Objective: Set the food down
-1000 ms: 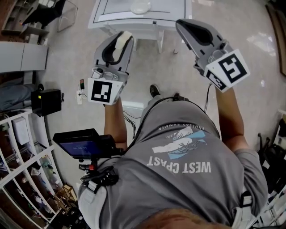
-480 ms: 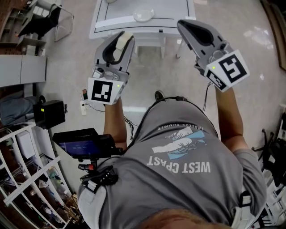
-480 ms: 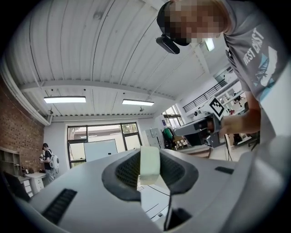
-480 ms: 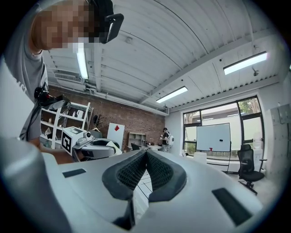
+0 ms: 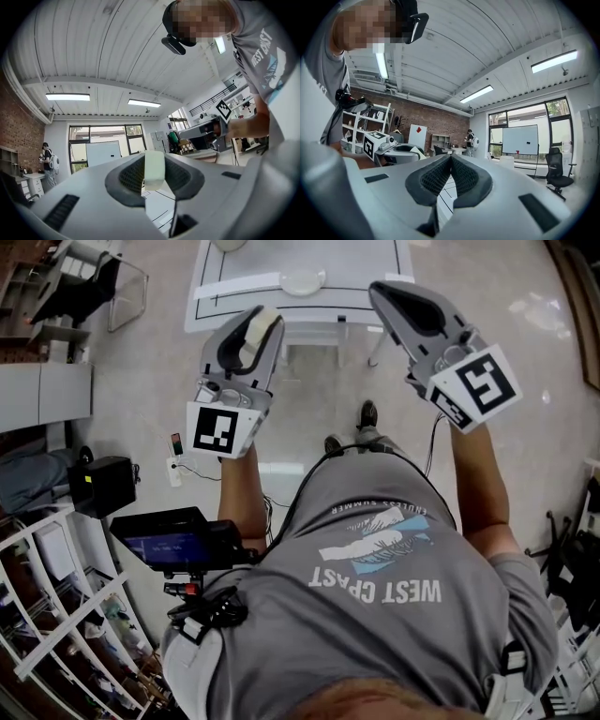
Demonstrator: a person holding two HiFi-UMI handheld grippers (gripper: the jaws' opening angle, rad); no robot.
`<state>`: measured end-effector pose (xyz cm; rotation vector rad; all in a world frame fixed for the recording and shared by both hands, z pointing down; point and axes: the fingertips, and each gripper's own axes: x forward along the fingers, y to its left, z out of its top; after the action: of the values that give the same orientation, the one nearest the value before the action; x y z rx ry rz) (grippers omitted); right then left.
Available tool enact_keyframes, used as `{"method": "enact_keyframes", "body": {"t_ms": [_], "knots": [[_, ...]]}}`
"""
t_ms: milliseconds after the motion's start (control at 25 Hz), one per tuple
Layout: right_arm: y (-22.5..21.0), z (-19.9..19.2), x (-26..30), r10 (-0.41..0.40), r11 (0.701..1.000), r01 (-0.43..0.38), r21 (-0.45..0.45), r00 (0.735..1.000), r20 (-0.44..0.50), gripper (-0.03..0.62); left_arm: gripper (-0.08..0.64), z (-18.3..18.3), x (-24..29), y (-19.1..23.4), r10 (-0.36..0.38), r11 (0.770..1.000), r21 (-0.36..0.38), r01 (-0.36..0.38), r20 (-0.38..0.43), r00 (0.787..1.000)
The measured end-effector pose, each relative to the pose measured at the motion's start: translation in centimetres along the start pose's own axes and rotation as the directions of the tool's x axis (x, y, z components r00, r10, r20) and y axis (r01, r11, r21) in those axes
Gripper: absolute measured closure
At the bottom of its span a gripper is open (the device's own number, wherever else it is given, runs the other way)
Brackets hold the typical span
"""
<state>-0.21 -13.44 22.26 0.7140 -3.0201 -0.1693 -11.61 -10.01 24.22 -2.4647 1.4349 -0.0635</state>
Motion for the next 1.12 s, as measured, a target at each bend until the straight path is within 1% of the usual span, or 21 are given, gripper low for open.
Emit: {"method": "enact_keyframes", "body": {"t_ms": [160,320,480,560,720,800,920,1120], "knots": [[-1.1,0.8,0.2,0.008,1.000,-0.008,0.014,1.000,0.010,0.588,0.454,0.6,1.2,-0.1,-0.001,1.000,0.001,0.001,-0.012,1.000],[-2.0,-0.2,1.2,0.027,1.000,-0.026,0.017,1.000,-0.008,0.588,0.454,0.0,2.1,0.6,0.008,1.000,-0.007,-0.008,-0.017,1.000],[-3.0,1.1,1.2,0.045,0.999,-0.045,0.019,0.999,-0.010,0.588,0.454,1.2,3.1,0.6,0.019,1.000,-0.007,-0.019,-0.025,1.000],[-3.7,0.5,1.9,0.063,0.998,-0.063,0.021,0.998,-0.008,0.588,0.454,0.4,3.9,1.1,0.032,0.999,-0.005,-0.032,-0.031,0.999],[-9.8,-2.1,6.0,0.119,0.993,-0.119,0.028,0.993,0.006,0.588,0.454,-3.1,9.7,4.2,0.076,0.997,0.026,-0.075,-0.061,0.995],[-11.6,-3.0,7.2,0.138,0.990,-0.138,0.026,0.990,0.007,0.588,0.454,-4.1,11.5,5.2,0.092,0.995,0.045,-0.089,-0.065,0.994],[-12.4,-3.8,8.1,0.150,0.988,-0.150,0.030,0.989,-0.001,0.588,0.454,-4.8,12.5,5.9,0.105,0.993,0.056,-0.101,-0.071,0.992],[-12.9,-4.4,9.5,0.151,0.988,-0.150,0.047,0.988,-0.017,0.588,0.454,-5.7,13.3,7.6,0.102,0.994,0.057,-0.097,-0.094,0.990]]}}
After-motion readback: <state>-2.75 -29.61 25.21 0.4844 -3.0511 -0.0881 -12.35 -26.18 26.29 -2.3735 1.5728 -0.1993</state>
